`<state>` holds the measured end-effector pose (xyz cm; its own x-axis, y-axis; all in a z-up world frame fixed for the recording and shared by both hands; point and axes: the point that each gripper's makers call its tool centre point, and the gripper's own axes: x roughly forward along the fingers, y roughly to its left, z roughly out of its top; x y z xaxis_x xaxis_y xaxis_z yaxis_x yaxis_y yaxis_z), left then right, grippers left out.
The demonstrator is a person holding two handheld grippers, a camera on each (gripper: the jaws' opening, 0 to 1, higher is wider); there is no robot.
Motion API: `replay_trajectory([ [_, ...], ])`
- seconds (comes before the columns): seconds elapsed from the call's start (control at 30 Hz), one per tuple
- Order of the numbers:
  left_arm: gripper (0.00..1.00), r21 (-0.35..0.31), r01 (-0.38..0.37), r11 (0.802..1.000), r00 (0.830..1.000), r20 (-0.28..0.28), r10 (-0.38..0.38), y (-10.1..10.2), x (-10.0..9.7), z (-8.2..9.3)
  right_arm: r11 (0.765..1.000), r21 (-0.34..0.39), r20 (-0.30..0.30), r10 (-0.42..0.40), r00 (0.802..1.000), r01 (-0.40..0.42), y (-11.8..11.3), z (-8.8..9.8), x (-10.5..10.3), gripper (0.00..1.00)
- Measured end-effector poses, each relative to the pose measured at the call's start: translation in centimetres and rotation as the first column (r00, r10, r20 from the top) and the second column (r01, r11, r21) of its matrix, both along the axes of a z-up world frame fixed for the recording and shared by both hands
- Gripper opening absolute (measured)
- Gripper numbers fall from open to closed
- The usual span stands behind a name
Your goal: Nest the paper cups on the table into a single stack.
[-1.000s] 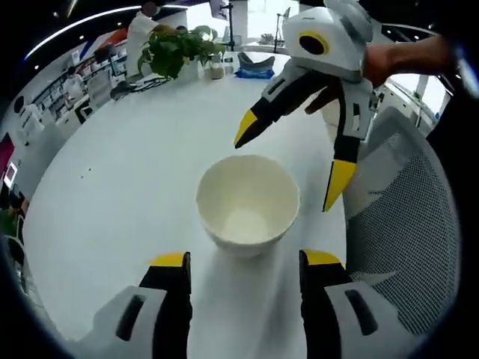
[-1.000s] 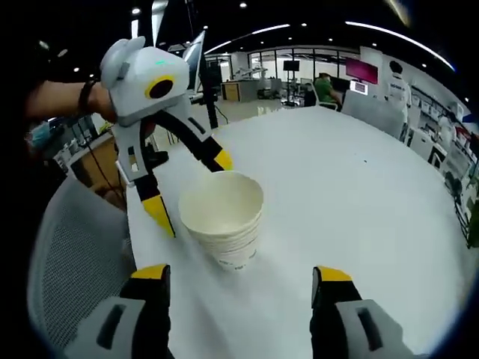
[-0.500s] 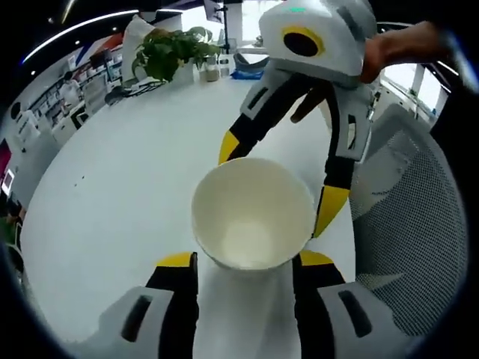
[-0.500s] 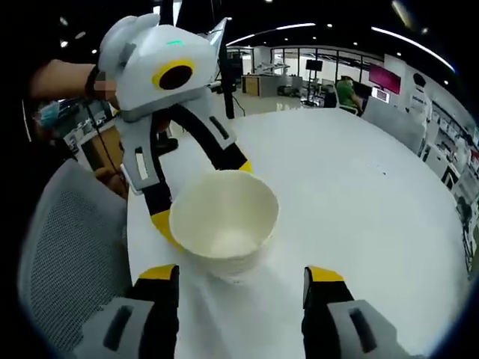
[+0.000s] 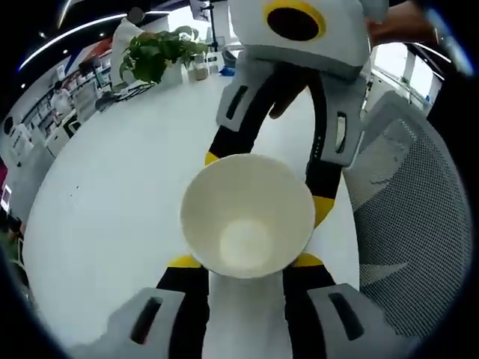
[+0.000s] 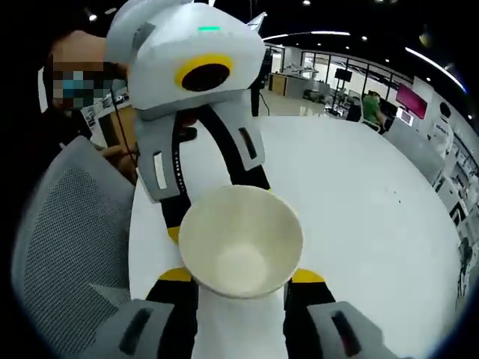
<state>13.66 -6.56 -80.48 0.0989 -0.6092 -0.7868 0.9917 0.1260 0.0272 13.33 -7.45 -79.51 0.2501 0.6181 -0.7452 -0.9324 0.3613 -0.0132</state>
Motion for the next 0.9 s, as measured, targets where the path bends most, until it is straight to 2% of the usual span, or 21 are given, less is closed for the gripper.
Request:
replay_trajectory([
  [0.27,0.35,-0.004,-0.009,1.000,1.000,0.013,0.009,0.4,1.5,0.9,1.000,-0.017,0.013,0.018,1.000,-0.018,0.2,0.5,1.5,0.43],
  [0.37,0.35,-0.001,-0.013,1.000,1.000,0.022,0.013,0.8,3.3,0.6,0.999,-0.024,0.023,0.024,0.999,-0.023,0.4,0.5,2.5,0.43],
  [0.43,0.35,0.002,-0.014,1.000,1.000,0.028,0.014,0.6,3.3,1.7,0.999,-0.028,0.029,0.026,0.999,-0.025,0.6,0.6,3.3,0.43],
  [0.53,0.35,0.005,-0.022,1.000,0.999,0.034,0.022,1.1,4.5,1.7,0.999,-0.032,0.036,0.036,0.999,-0.035,0.9,0.9,4.6,0.43],
  [0.63,0.35,0.003,-0.033,0.999,0.999,0.034,0.033,1.8,6.4,0.9,0.999,-0.025,0.028,0.036,0.999,-0.036,1.3,0.8,5.5,0.43],
  [0.73,0.35,0.004,-0.046,0.999,0.999,0.029,0.046,1.8,6.6,1.6,0.999,-0.028,0.027,0.045,0.999,-0.044,1.7,0.8,6.7,0.43],
  [0.9,0.35,-0.004,-0.074,0.997,0.997,0.021,0.074,2.4,8.5,1.1,0.997,-0.044,0.025,0.070,0.997,-0.069,2.1,0.7,8.8,0.43],
])
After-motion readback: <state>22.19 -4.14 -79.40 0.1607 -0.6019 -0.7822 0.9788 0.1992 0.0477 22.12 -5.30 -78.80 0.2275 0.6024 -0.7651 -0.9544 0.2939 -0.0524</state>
